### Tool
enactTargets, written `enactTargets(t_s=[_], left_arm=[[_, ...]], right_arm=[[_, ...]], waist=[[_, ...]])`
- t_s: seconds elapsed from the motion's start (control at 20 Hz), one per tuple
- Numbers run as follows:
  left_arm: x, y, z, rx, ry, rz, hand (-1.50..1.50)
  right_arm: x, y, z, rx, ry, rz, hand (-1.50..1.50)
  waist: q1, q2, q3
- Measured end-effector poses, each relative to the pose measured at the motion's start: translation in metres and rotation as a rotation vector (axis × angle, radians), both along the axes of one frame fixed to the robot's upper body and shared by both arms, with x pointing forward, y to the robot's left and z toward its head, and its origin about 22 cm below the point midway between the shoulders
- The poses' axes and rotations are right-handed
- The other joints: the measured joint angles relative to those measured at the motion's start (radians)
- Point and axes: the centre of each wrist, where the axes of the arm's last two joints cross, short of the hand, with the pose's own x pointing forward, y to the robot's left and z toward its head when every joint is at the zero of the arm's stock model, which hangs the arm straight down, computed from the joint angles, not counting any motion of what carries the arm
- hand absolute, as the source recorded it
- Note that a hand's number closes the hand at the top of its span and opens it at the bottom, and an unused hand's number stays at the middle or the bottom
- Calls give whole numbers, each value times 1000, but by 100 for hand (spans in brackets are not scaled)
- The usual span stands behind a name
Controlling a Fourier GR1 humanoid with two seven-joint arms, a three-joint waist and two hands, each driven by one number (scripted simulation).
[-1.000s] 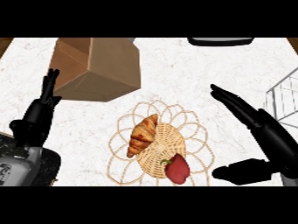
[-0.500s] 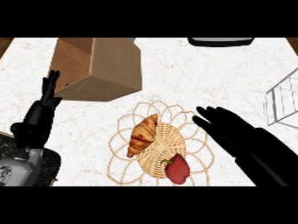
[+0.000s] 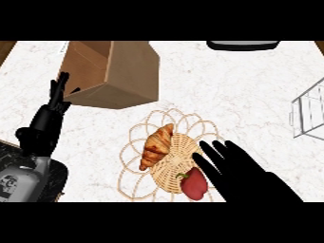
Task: Pick the bell pepper from the placemat and place it in the tiered shelf
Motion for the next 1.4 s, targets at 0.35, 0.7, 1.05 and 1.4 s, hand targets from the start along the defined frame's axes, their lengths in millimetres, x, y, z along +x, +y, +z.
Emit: enactTargets(t_s=[0.35,0.7,1.05,1.4], left_arm=[[-2,-2,-3,-4,-8,-2,0],[2,-6,0,1,-20,3,0],[4,-4,0,-6,-21,-6,0],[4,-4,2,-12,-15,-16,0]], right_arm=[[-9,22,-1,-1,-13,-7,-150],[-18,33,-11,-9,-40,-18,-150],[-23,44,-24,-16,-57,-44,-150],[-21,46,-37,-51,-61,-79,-150]], waist=[[5,-1,1],[1,0,3],[3,1,2],[6,2,2]])
